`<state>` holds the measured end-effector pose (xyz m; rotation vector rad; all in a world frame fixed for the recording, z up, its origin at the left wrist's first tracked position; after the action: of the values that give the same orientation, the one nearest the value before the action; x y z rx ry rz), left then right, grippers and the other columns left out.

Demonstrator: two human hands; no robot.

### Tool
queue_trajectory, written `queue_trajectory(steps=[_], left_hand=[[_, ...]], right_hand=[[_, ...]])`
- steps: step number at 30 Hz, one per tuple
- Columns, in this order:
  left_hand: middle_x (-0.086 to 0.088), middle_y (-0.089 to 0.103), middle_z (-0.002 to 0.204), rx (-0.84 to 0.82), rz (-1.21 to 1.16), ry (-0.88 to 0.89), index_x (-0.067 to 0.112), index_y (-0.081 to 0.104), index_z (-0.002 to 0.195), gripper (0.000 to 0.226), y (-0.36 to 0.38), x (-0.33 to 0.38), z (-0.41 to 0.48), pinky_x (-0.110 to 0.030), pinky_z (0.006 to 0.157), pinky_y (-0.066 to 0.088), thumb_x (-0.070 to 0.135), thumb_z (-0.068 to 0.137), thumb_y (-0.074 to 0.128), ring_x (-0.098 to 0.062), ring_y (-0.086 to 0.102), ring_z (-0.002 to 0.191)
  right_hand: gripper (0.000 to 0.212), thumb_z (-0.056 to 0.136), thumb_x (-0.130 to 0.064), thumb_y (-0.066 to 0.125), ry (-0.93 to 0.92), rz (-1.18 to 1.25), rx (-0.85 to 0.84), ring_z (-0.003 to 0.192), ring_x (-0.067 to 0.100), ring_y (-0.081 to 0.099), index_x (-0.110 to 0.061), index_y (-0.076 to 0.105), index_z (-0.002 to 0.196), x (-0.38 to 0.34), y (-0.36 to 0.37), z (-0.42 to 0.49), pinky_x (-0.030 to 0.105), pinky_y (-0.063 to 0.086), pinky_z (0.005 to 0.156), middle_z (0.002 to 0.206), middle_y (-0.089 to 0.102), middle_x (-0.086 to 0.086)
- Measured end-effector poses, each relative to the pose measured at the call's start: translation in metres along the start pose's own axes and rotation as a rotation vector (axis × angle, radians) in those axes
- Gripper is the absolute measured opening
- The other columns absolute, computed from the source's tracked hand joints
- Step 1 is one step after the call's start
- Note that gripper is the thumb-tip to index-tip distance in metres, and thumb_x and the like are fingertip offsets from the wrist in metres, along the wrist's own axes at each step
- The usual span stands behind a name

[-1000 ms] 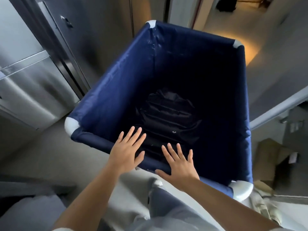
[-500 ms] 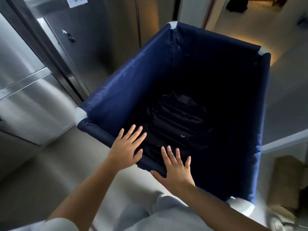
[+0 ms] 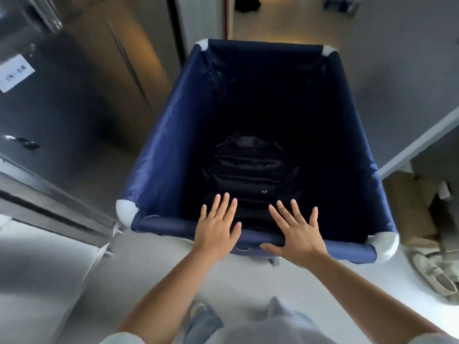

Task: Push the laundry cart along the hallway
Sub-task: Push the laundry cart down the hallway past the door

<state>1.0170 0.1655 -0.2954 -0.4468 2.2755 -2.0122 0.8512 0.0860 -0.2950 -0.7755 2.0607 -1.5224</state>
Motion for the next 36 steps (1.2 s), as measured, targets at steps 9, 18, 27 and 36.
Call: queue_trajectory(steps=[9,18,27,36], left_hand=[[0.0,-0.007,0.156,-0.186,0.041,0.258,0.028,-0.005,0.146,0.069,-0.009,-0.043,0.063,-0.047,0.113,0.005,0.063,0.089,0.013,-0.02,-0.007,0.142],[-0.002,-0.001,0.156,-0.12,0.111,0.326,0.025,0.002,0.147,0.079,-0.029,-0.081,0.129,-0.045,0.113,0.007,0.067,0.079,0.005,-0.02,-0.004,0.143],[-0.011,0.03,0.149,-0.068,0.077,0.342,0.014,0.034,0.14,0.066,-0.062,-0.111,0.206,-0.052,0.105,0.029,0.049,0.088,0.018,-0.031,0.025,0.137],[-0.013,0.046,0.139,-0.032,0.121,0.375,0.01,0.05,0.131,0.06,-0.084,-0.132,0.302,-0.053,0.096,0.041,0.042,0.086,0.028,-0.034,0.042,0.128]], right_hand=[[0.1,0.064,-0.087,0.014,0.084,-0.012,0.031,0.143,0.021,-0.013,-0.033,-0.003,0.146,-0.01,-0.022,0.05,0.054,-0.025,0.102,0.157,0.004,-0.008],[0.1,0.065,-0.086,0.019,0.122,0.023,0.056,0.144,0.024,-0.006,-0.031,0.005,0.147,-0.015,-0.046,0.112,0.054,-0.023,0.104,0.156,0.013,-0.008],[0.099,0.066,-0.087,0.012,0.115,0.072,0.06,0.139,0.022,-0.02,-0.03,0.003,0.147,-0.012,-0.065,0.193,0.049,-0.033,0.099,0.156,0.007,-0.01],[0.101,0.065,-0.088,0.005,0.128,0.09,0.055,0.142,0.022,-0.017,-0.03,0.0,0.147,0.007,-0.087,0.283,0.048,-0.035,0.097,0.157,0.002,-0.012]])
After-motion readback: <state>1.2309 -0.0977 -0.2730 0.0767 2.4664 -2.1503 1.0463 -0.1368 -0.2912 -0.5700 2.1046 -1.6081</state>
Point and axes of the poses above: each hand's wrist, its own z-axis towards the middle knuckle, its own y-axis out of the palm, x = y × z, the point moved 7 cm from there along z, towards the middle knuckle
